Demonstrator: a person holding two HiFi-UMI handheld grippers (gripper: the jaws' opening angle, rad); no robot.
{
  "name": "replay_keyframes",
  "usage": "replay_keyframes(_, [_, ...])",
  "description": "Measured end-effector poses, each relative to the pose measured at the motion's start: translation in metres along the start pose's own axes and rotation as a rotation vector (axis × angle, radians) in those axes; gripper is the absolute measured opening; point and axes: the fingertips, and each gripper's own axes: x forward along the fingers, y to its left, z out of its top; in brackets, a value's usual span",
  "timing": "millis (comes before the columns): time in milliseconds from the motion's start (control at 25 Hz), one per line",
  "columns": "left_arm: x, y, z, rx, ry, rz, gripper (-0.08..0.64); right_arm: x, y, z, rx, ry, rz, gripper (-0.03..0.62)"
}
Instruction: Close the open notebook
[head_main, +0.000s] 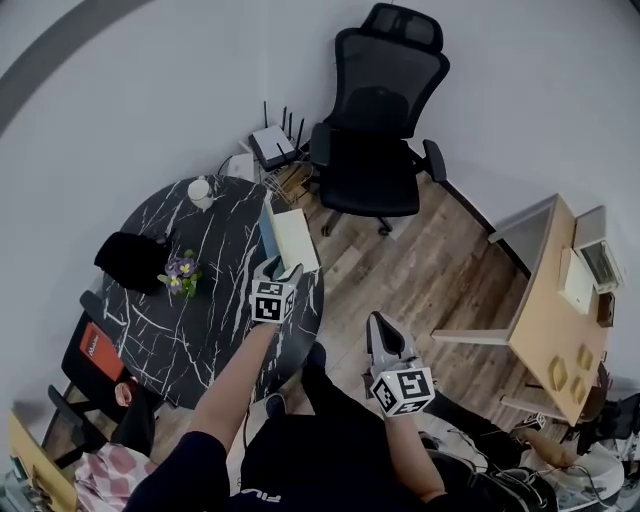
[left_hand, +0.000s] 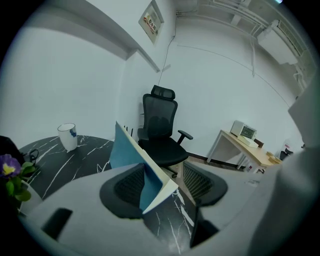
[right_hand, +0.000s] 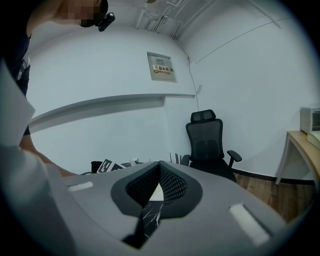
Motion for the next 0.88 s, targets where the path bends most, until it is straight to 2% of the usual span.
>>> replay_keyframes(400, [0.039,-0.030,0.002,0.029,0.038,-0.057,0.244,-0.002,-0.022,-0.001,0.008,0.008,-0.018,0.009])
replay_keyframes(560, [0.038,-0.033,0.004,0.022,0.035,-0.052,0.244,-0.001,-0.028,0.000,0.011,0.008,-0.018,0.009])
replay_keyframes(720, [0.012,-0.030,0.018,-0.008,-0.024,-0.039,0.244,0.005,-0.028,0.004,0.005,0.001,-0.005,0.009])
replay_keyframes(880, [-0.038,-0.020,0.048,-0.021,-0.139,-0.005,0.244,0.014,-0.023,0.012,-0.025,-0.018,0.009,0.009])
